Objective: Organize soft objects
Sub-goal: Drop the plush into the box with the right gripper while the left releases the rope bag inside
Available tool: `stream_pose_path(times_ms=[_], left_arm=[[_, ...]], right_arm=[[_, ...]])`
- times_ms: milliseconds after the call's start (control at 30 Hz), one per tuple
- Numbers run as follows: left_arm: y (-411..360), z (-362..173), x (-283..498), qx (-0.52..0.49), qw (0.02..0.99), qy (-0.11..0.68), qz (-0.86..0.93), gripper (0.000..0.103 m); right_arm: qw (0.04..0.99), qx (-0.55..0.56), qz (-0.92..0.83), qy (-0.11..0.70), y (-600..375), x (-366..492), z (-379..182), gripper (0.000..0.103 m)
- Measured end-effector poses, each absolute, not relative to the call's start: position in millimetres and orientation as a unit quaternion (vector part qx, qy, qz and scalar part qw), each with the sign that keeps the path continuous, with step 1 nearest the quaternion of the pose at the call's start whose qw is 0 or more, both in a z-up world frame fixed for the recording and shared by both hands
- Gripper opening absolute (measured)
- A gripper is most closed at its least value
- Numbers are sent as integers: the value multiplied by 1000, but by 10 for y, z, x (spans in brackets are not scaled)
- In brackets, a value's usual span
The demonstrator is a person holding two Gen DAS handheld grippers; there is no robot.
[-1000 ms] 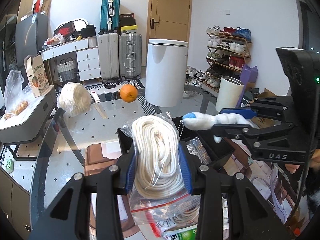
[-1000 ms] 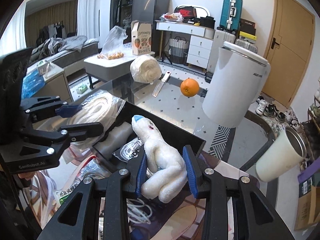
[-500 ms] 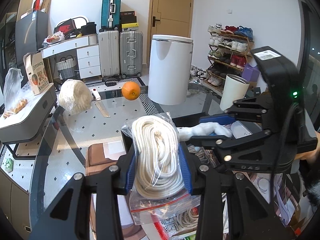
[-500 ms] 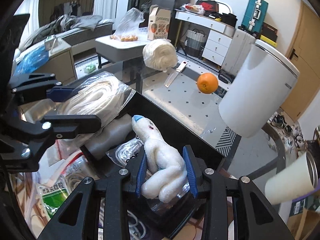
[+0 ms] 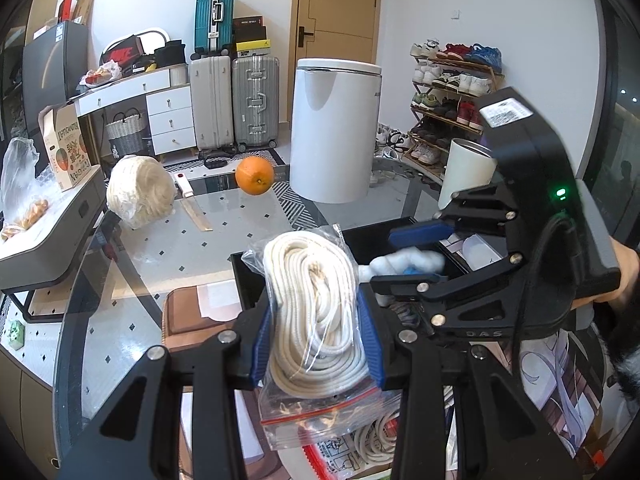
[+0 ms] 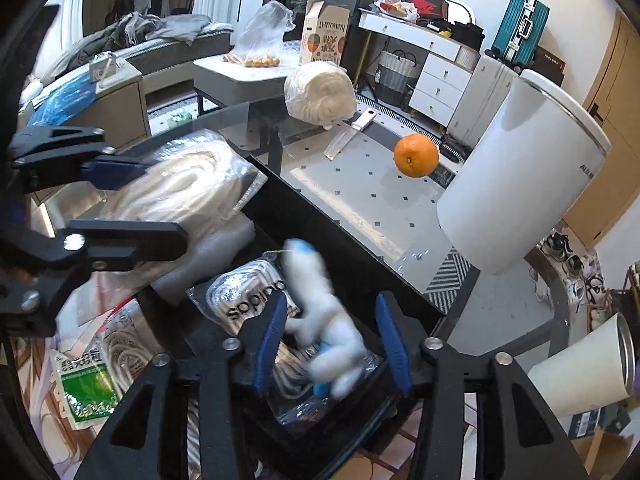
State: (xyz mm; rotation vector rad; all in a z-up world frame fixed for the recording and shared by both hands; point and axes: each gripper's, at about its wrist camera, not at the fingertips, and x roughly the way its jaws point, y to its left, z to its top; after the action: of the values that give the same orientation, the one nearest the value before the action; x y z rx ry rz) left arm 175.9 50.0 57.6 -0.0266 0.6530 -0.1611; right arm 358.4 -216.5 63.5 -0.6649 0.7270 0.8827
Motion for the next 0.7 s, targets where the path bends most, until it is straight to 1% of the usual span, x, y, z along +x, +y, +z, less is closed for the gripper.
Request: stream_pose_path(times_ms=[300,367,433,467,567,600,633,667,700], left_arm=[[472,516,1825,-15,941,328,-82,38],[460,504,1840,-16,940,330,-82,40],[439,505,1837,-17,938,336,-83,41],[430,508,1831,-20,938,336,-87,41],[397,514,1788,-19,937,338,-89,52],[392,519,1769,-17,938,336,-87,58],[387,527,1735,-18,939,333,-88,62],[389,532,1712,-21,939,331,-87,62],[395,540,1688,-23,940,331,-85,68]], right_arm=[[813,-271,398,327,-2464,3469,799,51],[819,-258,393,328,-2540,3437,821,56],[827,-240,388,330,-2634,3398,848,66],[829,-232,386,330,-2669,3378,863,67],[838,-203,382,332,-2797,3295,895,71],[841,-198,378,332,-2828,3266,898,73],[844,-193,376,331,-2859,3233,901,74],[845,-189,376,331,-2889,3210,902,75],[846,-181,376,332,-2947,3167,909,76]])
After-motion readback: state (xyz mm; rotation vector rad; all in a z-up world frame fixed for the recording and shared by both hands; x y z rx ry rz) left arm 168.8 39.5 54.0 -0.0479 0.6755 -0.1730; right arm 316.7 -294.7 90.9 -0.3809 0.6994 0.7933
